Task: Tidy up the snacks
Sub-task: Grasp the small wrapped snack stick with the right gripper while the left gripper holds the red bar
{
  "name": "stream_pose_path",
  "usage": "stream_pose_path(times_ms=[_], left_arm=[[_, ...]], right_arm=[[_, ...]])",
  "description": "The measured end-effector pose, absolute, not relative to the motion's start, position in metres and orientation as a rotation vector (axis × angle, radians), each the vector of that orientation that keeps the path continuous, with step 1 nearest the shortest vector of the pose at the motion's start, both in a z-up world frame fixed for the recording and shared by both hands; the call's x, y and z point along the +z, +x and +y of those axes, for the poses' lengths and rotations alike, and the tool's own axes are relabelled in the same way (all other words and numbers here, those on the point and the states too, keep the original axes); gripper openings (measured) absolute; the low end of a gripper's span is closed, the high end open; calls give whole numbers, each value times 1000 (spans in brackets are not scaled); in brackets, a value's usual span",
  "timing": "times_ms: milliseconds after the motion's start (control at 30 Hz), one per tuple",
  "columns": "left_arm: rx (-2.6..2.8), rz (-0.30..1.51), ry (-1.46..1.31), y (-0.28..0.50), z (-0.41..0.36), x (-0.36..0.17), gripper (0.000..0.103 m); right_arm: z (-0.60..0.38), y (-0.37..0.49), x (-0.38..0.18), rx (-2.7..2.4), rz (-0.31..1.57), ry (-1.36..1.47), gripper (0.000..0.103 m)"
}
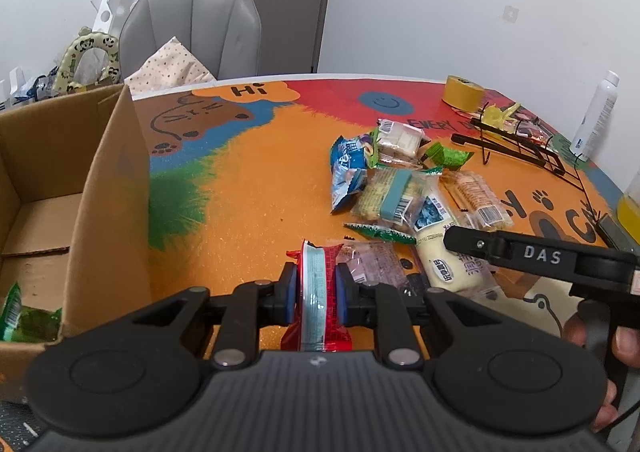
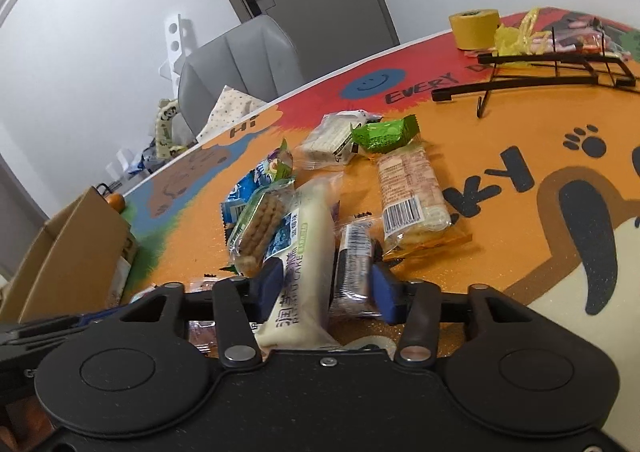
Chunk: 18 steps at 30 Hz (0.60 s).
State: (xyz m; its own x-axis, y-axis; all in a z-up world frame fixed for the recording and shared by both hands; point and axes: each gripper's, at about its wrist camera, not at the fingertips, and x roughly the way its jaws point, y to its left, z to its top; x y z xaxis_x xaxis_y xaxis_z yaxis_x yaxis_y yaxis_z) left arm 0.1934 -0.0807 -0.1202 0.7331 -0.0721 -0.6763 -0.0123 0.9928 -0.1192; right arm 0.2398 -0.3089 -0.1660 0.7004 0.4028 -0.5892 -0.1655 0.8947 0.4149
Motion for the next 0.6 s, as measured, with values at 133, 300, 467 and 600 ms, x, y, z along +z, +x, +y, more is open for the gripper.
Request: stream_pose_path(times_ms=[133,300,467,600], left_arm=[[-39,743,-127,191,-79,-120,19],[-41,738,-144,185,-78,-119,19],[-55,730,-153,176,-80,-118,19],[-61,723,-160,169,-81,-117,19]], right_arm=[[-315,232,-165,323,726,359,37],[-330,217,-163,329,727,413,21],[-336,205,-162,333,739,425,7],[-340,201,-163,316,751,426,5]])
